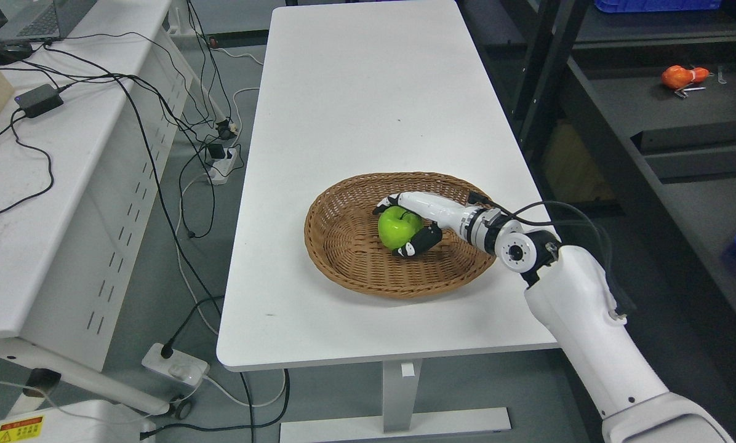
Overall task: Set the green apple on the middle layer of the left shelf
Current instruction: 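Lift the green apple out of the basket with the right hand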
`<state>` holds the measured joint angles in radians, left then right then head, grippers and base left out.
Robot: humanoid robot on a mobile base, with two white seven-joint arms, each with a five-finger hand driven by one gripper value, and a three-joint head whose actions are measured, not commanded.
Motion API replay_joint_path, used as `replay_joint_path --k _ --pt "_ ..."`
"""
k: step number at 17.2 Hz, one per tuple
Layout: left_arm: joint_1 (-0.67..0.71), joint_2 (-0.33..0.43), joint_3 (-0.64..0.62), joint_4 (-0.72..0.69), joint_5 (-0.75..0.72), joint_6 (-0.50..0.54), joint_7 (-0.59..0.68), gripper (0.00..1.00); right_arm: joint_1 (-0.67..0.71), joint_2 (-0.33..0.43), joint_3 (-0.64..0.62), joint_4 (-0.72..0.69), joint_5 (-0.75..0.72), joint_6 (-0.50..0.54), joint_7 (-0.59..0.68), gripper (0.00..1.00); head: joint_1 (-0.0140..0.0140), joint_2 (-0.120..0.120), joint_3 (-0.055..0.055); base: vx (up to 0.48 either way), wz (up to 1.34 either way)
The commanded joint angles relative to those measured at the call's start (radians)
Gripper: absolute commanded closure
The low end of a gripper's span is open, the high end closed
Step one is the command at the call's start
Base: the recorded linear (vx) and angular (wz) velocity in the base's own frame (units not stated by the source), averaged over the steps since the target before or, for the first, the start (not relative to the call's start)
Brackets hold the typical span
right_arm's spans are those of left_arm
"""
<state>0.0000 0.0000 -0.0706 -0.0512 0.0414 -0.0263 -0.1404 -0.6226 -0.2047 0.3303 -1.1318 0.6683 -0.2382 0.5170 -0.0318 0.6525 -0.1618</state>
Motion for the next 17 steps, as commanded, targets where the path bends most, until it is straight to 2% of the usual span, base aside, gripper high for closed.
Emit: replay_joint_path --k 1,3,6,8,10,11,13,17 --pt "-0.012 0.017 0.000 0.001 0.000 0.000 0.001 0.00 0.014 -0.065 -0.005 -0.014 0.014 -0.050 -0.003 0.86 0.0000 0.000 0.000 0.000 0.00" --pt "-0.012 0.017 0.000 0.001 0.000 0.000 0.001 0.00 0.017 -0.106 -0.051 -0.029 0.011 -0.058 -0.011 0.97 0.0000 0.000 0.000 0.000 0.00" --pt "-0.012 0.017 0.000 0.001 0.000 0.000 0.001 0.00 0.053 -0.180 -0.129 -0.104 0.011 -0.052 -0.119 1.00 0.0000 0.000 0.000 0.000 0.00" --pt "-0.012 0.017 0.000 0.001 0.000 0.000 0.001 0.00 0.122 -0.183 -0.221 -0.184 0.016 -0.009 -0.342 1.00 0.0000 0.000 0.000 0.000 0.00" --pt "-0.012 0.017 0.000 0.001 0.000 0.000 0.001 0.00 0.214 -0.197 -0.261 -0.297 0.025 0.118 -0.643 1.00 0.0000 0.000 0.000 0.000 0.00" --pt "-0.012 0.017 0.000 -0.001 0.000 0.000 0.001 0.00 0.250 -0.199 -0.284 -0.330 0.024 0.138 -0.723 1.00 0.0000 0.000 0.000 0.000 0.00" --pt "-0.012 0.017 0.000 0.001 0.000 0.000 0.001 0.00 0.312 -0.180 -0.338 -0.396 0.022 0.145 -0.770 1.00 0.0000 0.000 0.000 0.000 0.00" --pt "-0.012 0.017 0.000 0.001 0.000 0.000 0.001 0.00 0.388 -0.131 -0.393 -0.462 0.022 0.166 -0.772 1.00 0.0000 0.000 0.000 -0.010 0.00"
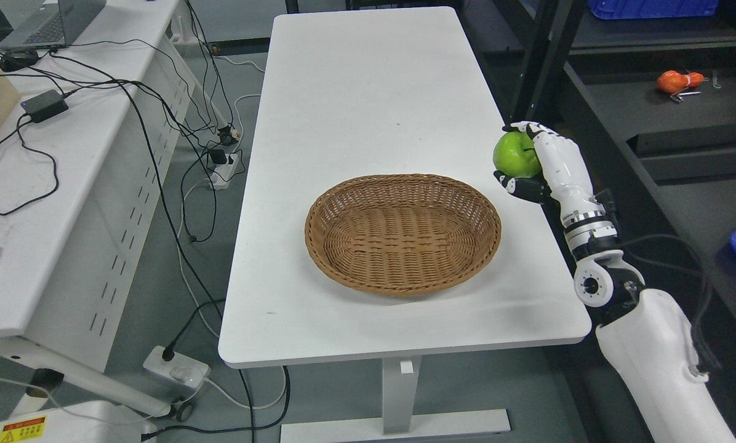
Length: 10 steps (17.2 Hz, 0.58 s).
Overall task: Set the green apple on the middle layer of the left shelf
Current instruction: 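Lift the green apple out of the basket with the right hand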
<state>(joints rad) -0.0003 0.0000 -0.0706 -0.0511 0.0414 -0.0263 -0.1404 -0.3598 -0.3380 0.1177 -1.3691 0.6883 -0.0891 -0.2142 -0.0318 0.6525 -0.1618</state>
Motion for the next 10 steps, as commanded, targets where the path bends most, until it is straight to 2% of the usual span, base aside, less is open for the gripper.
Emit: replay_joint_path --k 1,6,10 --pt "-0.012 0.017 0.000 0.001 0.000 0.000 0.001 0.00 0.140 0.014 -0.190 -0.238 0.000 0.017 -0.040 1.00 0.0000 0.000 0.000 -0.069 0.00" --pt "-0.012 0.017 0.000 0.001 0.000 0.000 0.001 0.00 0.235 0.057 -0.181 -0.280 -0.003 0.014 -0.039 1.00 0.0000 0.000 0.000 -0.226 0.05" --pt "-0.012 0.017 0.000 0.001 0.000 0.000 0.001 0.00 0.271 0.073 -0.181 -0.285 -0.003 0.006 -0.039 1.00 0.0000 0.000 0.000 -0.289 -0.23"
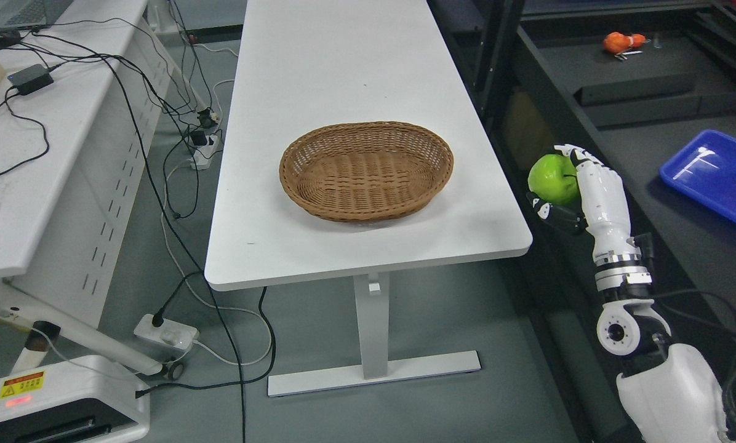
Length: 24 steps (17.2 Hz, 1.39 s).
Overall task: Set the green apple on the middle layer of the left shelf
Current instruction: 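Carry the green apple to the black shelf tray while turning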
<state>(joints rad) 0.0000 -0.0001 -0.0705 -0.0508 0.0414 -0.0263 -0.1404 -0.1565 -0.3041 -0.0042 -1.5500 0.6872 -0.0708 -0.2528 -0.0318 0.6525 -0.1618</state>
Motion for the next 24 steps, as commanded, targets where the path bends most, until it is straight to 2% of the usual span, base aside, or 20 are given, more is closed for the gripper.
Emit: replay_joint_path --k 1,5,17,24 --pt "-0.012 0.018 0.000 0.000 0.000 0.000 0.001 0.00 0.077 0.037 -0.057 -0.105 -0.002 -0.017 0.000 1.00 0.0000 0.000 0.000 -0.351 -0.42" --pt "-0.012 0.018 0.000 -0.001 0.000 0.000 0.001 0.00 0.133 0.036 0.019 -0.119 -0.002 -0.110 0.020 1.00 0.0000 0.000 0.000 -0.347 -0.22" --pt "-0.012 0.018 0.000 -0.001 0.000 0.000 0.001 0.00 0.158 0.033 0.030 -0.119 0.000 -0.106 0.044 1.00 0.0000 0.000 0.000 -0.357 -0.01" --pt "-0.012 0.018 0.000 0.000 0.000 0.000 0.001 0.00 0.161 0.036 0.027 -0.119 0.000 -0.099 0.044 1.00 0.0000 0.000 0.000 -0.120 -0.83"
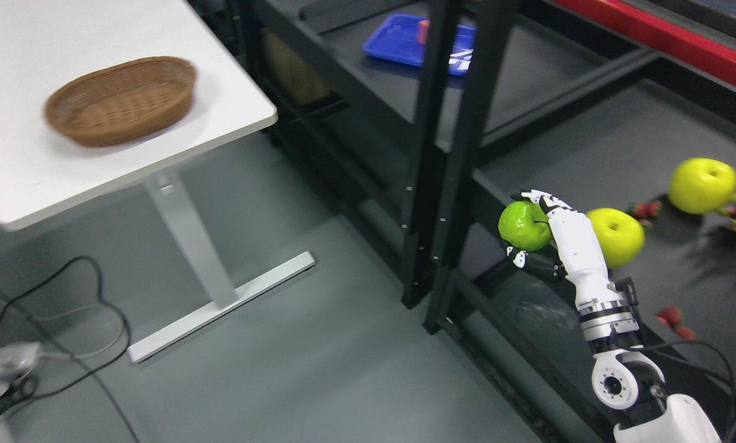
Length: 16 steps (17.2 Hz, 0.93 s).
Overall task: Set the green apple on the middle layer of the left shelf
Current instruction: 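Carry the green apple to the black shelf tray while turning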
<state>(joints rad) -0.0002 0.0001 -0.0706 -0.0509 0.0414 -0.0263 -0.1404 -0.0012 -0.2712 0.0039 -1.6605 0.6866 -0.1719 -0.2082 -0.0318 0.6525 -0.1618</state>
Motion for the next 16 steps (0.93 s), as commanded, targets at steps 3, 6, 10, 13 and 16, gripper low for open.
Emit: replay_joint_path --k 3,6,10,13,16 --pt "-0.012 0.017 0.000 0.000 0.000 0.000 0.001 0.00 0.007 -0.002 0.019 -0.008 0.002 0.006 0.000 1.00 0.0000 0.000 0.000 0.063 -1.19" --pt "-0.012 0.017 0.000 0.000 0.000 0.000 0.001 0.00 0.007 -0.002 0.018 -0.008 0.002 0.020 0.000 1.00 0.0000 0.000 0.000 0.170 -1.17" --pt "-0.012 0.017 0.000 0.000 0.000 0.000 0.001 0.00 0.012 -0.005 0.021 -0.007 0.002 0.023 0.000 1.00 0.0000 0.000 0.000 0.200 -0.81" --pt "-0.012 0.017 0.000 0.000 0.000 0.000 0.001 0.00 0.009 -0.006 0.036 -0.004 0.004 0.023 0.028 1.00 0.0000 0.000 0.000 0.199 -0.53" --pt "-0.012 0.017 0.000 0.000 0.000 0.000 0.001 0.00 -0.002 -0.010 0.070 0.001 0.005 0.020 0.093 1.00 0.0000 0.000 0.000 0.259 -0.44"
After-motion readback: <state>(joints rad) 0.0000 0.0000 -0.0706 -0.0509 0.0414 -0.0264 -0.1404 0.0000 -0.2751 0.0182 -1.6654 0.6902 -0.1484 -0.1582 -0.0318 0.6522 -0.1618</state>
